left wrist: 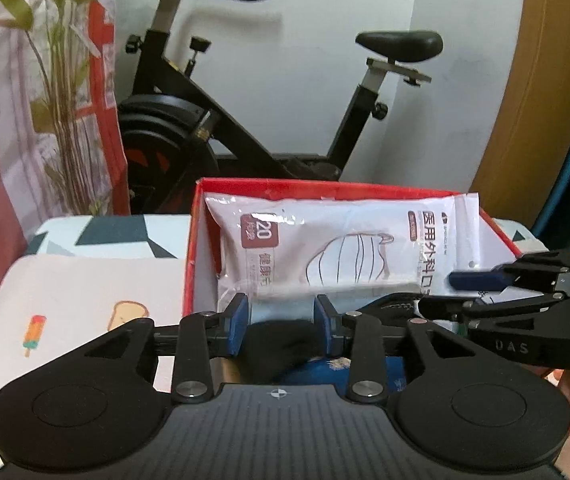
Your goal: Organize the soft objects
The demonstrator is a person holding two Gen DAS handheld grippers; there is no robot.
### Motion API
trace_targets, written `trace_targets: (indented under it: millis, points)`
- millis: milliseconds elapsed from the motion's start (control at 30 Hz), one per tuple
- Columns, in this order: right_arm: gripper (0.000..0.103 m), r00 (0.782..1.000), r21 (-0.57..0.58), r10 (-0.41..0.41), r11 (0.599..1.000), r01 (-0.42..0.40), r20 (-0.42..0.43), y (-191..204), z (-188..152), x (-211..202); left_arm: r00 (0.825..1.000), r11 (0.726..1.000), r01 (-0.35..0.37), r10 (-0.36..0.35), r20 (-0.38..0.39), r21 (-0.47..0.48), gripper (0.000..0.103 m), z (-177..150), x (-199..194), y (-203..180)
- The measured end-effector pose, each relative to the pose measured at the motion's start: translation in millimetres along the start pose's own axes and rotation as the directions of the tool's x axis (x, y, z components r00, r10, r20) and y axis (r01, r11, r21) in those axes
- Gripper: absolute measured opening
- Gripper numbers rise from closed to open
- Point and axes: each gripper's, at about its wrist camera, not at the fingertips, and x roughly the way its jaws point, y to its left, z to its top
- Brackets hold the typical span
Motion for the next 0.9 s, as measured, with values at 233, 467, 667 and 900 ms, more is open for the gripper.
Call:
trace_targets:
  millis: [233,467,667,900]
  points:
    - [0.093,0.993,0.000,-0.033,0.999,0.033,0.114,-4,-8,-39,0.997,0.999,-0.034,0.033,0.068,0.013,0.072,-6,-29,-8]
    - [0.103,0.978,0.058,-0.053,0.997,0.042,0.202,-12,-20,-81,0.988,0.999,-0.040,0.043,0.148,-0.020,0.100,-13,-70,-12]
    - [0.103,0.962,0.115,-0.090,0.991,0.062,0.257,-15,-33,-113,0.980,0.997,-0.081,0.081,0.182,-0.012,0.103,-22,-99,-22]
    - [0.103,0.937,0.138,-0.132,0.986,0.092,0.324,-9,-59,-151,0.967,0.994,-0.107,0.111,0.231,-0.028,0.103,-41,-130,-30]
